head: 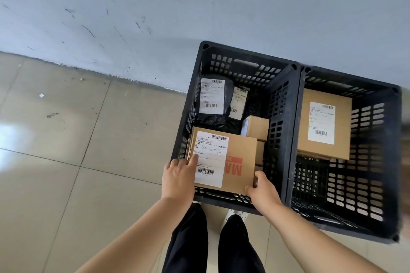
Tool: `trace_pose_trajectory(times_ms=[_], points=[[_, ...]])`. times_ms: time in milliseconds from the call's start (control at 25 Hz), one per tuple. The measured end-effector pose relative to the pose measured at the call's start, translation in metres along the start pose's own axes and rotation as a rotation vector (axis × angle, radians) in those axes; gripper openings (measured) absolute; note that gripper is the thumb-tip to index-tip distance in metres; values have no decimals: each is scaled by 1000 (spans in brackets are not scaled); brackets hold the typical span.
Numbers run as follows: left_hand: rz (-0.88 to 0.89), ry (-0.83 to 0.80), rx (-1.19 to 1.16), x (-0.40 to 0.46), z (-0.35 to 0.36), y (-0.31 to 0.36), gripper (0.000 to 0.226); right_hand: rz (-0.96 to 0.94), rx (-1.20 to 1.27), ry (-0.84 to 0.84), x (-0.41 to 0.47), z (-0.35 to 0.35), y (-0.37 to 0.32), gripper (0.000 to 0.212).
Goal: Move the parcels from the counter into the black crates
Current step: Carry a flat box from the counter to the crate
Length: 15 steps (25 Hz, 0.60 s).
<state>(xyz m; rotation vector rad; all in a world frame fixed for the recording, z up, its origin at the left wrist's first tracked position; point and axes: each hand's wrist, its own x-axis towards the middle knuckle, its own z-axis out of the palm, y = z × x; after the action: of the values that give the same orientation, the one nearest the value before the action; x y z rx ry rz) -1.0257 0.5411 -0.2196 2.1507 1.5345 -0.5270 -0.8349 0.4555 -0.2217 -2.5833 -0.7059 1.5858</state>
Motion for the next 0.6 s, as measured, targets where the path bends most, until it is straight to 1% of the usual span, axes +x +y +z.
trace_pose_trajectory(times_ms=[40,120,200,360,480,600], points=[[6,8,-1,2,-1,1,75,-8,-1,15,-1,1,3,35],[17,19,15,8,-3,1,76,-18,15,28,-3,3,5,37],[6,2,45,11,-1,-4,80,-29,33,5,-1,7,4,40],[18,-24,136,8,8,-16,84,-35,-27,-49,6,13,0,37],[49,-47,202,9,9,-14,85,-22,-82,-64,11,12,-1,28],[63,-59,257,9,5,-11,89,-27,-139,-37,16,13,-1,13]])
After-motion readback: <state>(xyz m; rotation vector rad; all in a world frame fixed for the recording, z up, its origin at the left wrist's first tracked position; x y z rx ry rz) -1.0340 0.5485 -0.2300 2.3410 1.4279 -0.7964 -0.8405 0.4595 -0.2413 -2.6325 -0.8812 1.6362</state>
